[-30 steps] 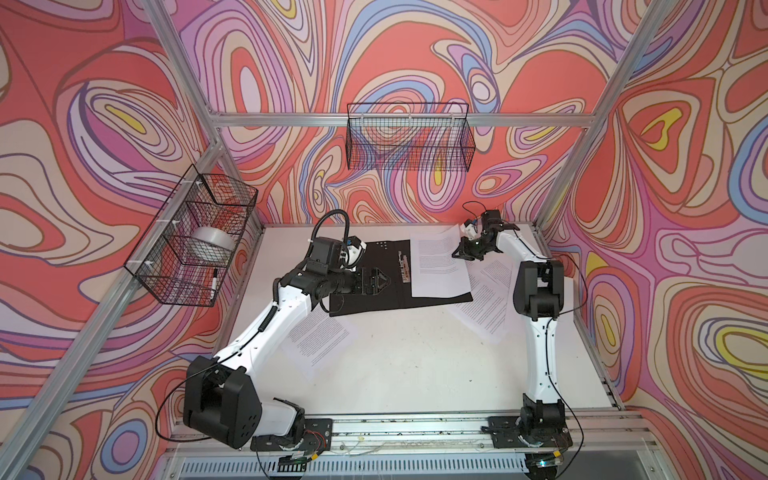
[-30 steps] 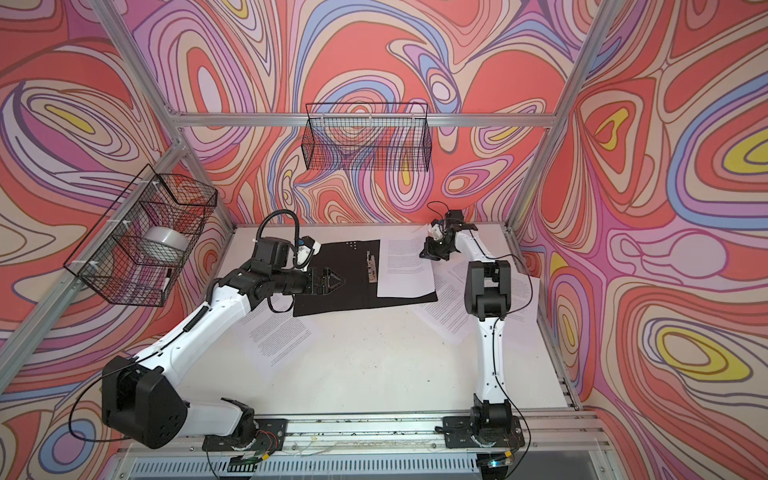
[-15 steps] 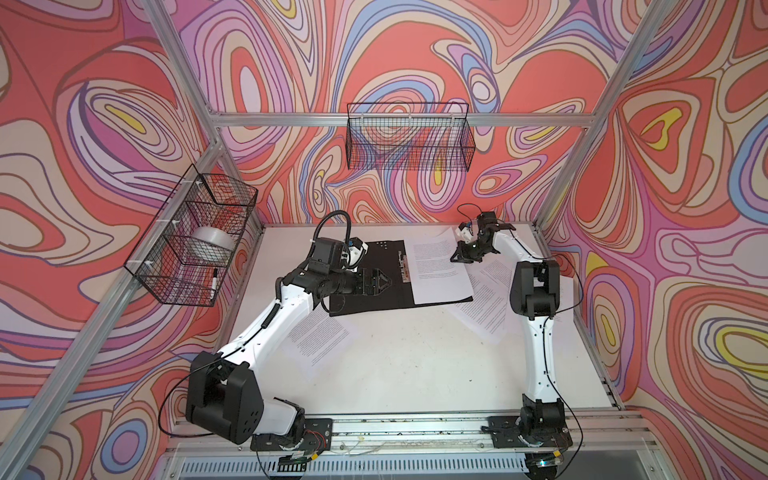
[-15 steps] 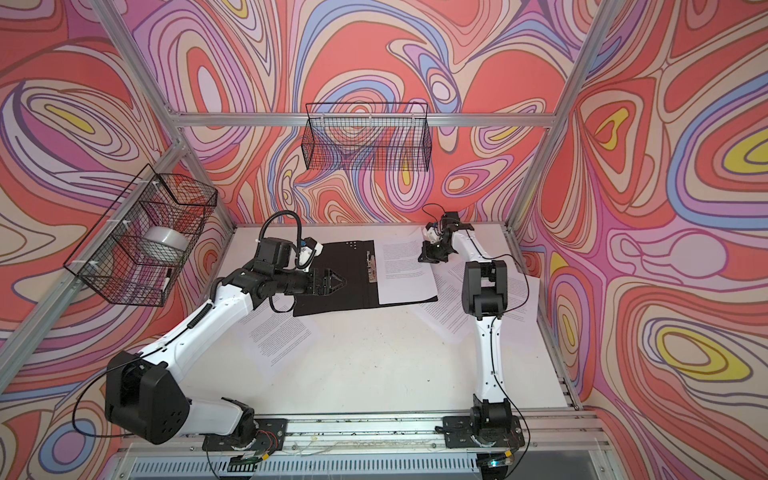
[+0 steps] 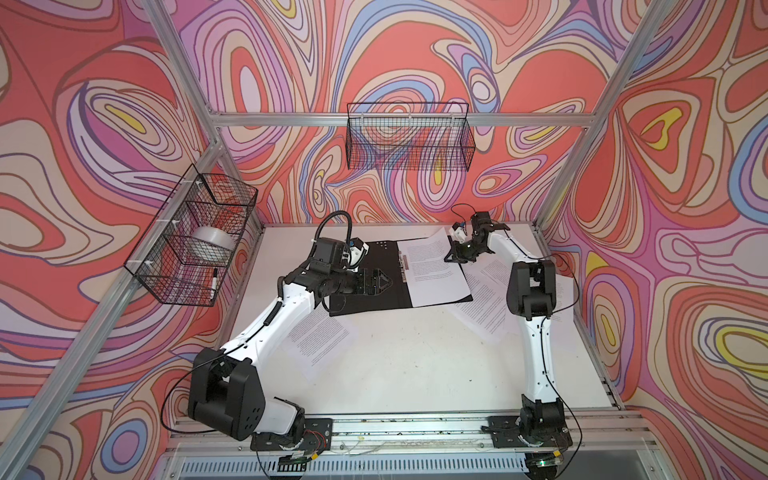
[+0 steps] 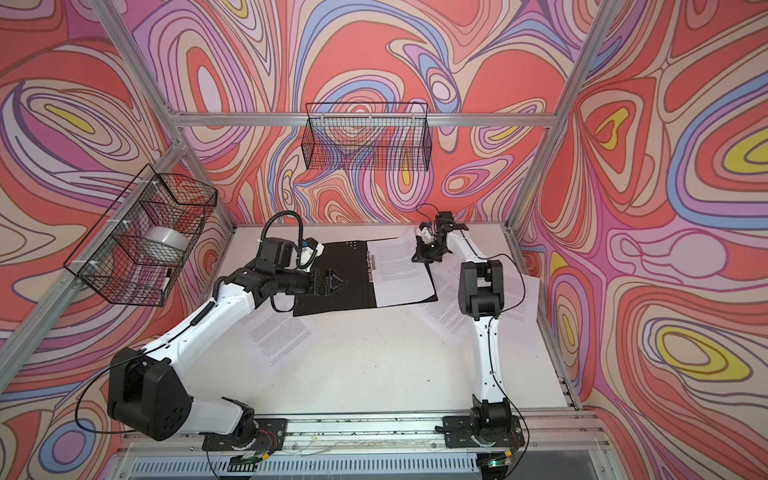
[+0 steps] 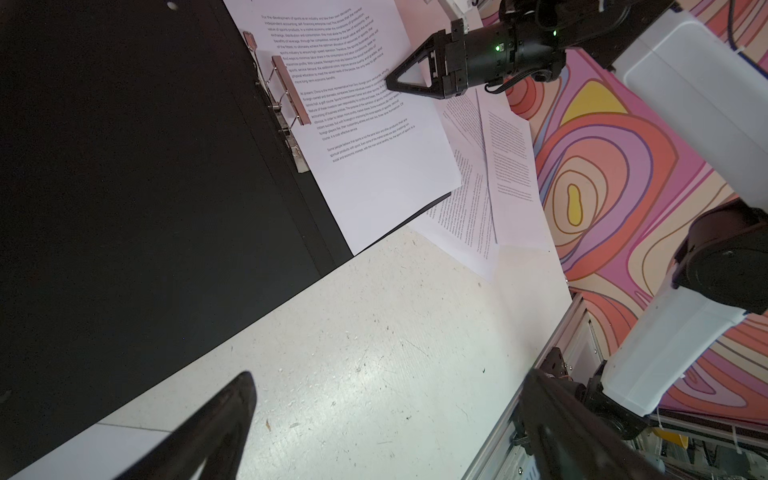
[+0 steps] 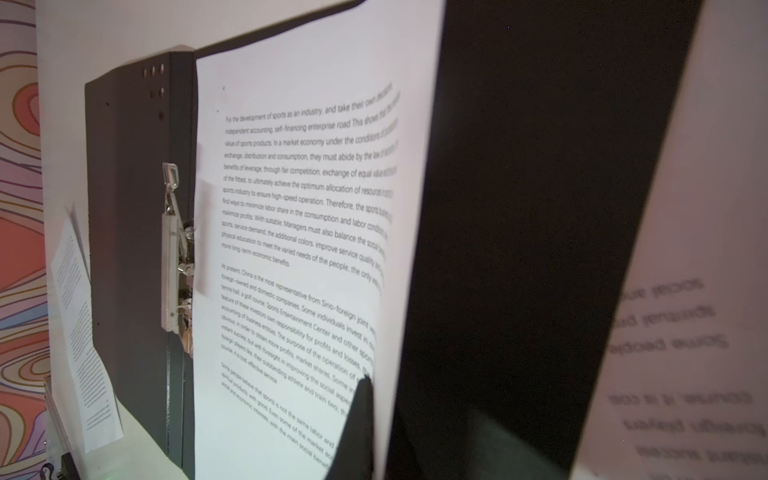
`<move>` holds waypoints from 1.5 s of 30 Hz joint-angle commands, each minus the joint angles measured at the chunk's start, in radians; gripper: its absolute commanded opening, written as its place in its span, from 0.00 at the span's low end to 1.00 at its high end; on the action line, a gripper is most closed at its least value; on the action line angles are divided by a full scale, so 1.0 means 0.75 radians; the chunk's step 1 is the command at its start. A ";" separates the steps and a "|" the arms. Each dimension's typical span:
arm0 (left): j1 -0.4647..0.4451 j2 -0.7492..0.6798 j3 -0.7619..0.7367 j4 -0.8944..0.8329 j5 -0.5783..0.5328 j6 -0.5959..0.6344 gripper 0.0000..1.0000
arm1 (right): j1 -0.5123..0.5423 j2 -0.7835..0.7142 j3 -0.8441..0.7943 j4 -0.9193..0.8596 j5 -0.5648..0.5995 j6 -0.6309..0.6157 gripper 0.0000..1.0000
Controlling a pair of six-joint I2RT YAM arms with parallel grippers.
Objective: Put the files into the folder
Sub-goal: 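Lower the sheet onto the open folder beside the clip with the right gripper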
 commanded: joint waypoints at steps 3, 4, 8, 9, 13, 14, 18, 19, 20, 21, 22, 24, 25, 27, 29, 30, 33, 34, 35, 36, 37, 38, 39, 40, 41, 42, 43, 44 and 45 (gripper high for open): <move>0.004 0.013 -0.009 0.012 0.026 0.007 1.00 | 0.007 0.014 -0.001 0.065 -0.038 0.091 0.00; 0.005 0.015 -0.010 0.012 0.024 0.008 1.00 | 0.007 0.012 -0.006 0.075 -0.040 0.099 0.00; 0.006 0.015 -0.009 0.012 0.025 0.006 1.00 | 0.005 0.011 -0.009 0.084 -0.043 0.117 0.00; 0.006 0.017 -0.008 0.013 0.029 0.005 1.00 | 0.007 0.011 -0.009 0.082 -0.039 0.116 0.00; 0.008 0.023 -0.005 0.012 0.033 0.006 1.00 | 0.005 0.005 -0.026 0.082 -0.021 0.119 0.00; 0.007 0.023 -0.006 0.012 0.031 0.005 1.00 | 0.007 0.000 -0.037 0.090 -0.014 0.125 0.00; 0.007 0.029 -0.004 0.012 0.038 0.003 1.00 | 0.003 -0.015 -0.077 0.112 0.029 0.139 0.00; 0.008 0.029 -0.004 0.013 0.039 0.004 1.00 | 0.003 -0.021 -0.087 0.112 0.050 0.142 0.00; 0.007 0.029 -0.003 0.012 0.039 0.001 1.00 | 0.001 -0.026 -0.103 0.116 0.067 0.148 0.00; 0.006 0.031 -0.004 0.012 0.039 0.002 1.00 | 0.003 -0.032 -0.118 0.123 0.080 0.147 0.00; 0.008 0.031 -0.003 0.012 0.042 0.002 1.00 | 0.003 -0.041 -0.137 0.135 0.085 0.150 0.00; 0.008 0.033 -0.004 0.016 0.042 0.000 1.00 | 0.005 -0.049 -0.155 0.148 0.072 0.151 0.00; 0.007 0.035 -0.004 0.015 0.045 -0.001 1.00 | 0.003 -0.051 -0.156 0.148 0.071 0.155 0.00; 0.006 0.039 -0.002 0.017 0.049 -0.002 1.00 | 0.004 -0.051 -0.155 0.150 0.072 0.156 0.00; 0.006 0.043 0.001 0.014 0.050 -0.002 1.00 | 0.005 -0.047 -0.147 0.145 0.072 0.157 0.00; 0.006 0.044 0.001 0.012 0.048 -0.001 1.00 | 0.003 -0.046 -0.146 0.141 0.077 0.157 0.00; 0.007 0.044 0.000 0.012 0.049 0.000 1.00 | 0.002 -0.052 -0.153 0.139 0.100 0.159 0.00; 0.010 0.044 0.001 0.012 0.050 -0.001 1.00 | 0.001 -0.058 -0.161 0.147 0.101 0.161 0.00; 0.009 0.046 0.002 0.011 0.048 -0.001 1.00 | -0.001 -0.062 -0.167 0.155 0.106 0.166 0.00; 0.010 0.046 0.002 0.012 0.051 0.000 1.00 | -0.002 -0.064 -0.170 0.155 0.110 0.171 0.00; 0.010 0.046 0.004 0.012 0.050 0.001 1.00 | -0.005 -0.067 -0.173 0.155 0.119 0.171 0.00; 0.010 0.046 0.003 0.012 0.052 0.000 1.00 | -0.004 -0.069 -0.174 0.151 0.133 0.169 0.00; 0.010 0.048 0.002 0.012 0.052 0.000 1.00 | -0.004 -0.070 -0.176 0.149 0.141 0.171 0.00; 0.010 0.048 0.004 0.012 0.053 -0.003 1.00 | -0.005 -0.073 -0.182 0.152 0.145 0.171 0.00; 0.009 0.050 0.003 0.012 0.053 -0.003 1.00 | -0.007 -0.076 -0.186 0.155 0.144 0.172 0.00; 0.009 0.050 0.002 0.013 0.054 -0.003 1.00 | -0.007 -0.077 -0.190 0.154 0.149 0.177 0.00; 0.010 0.052 0.002 0.014 0.057 -0.005 1.00 | -0.007 -0.080 -0.192 0.157 0.151 0.179 0.00; 0.012 0.053 0.004 0.015 0.058 -0.005 1.00 | -0.006 -0.082 -0.197 0.161 0.143 0.178 0.00; 0.012 0.054 0.005 0.014 0.060 -0.006 1.00 | -0.006 -0.084 -0.199 0.165 0.138 0.183 0.00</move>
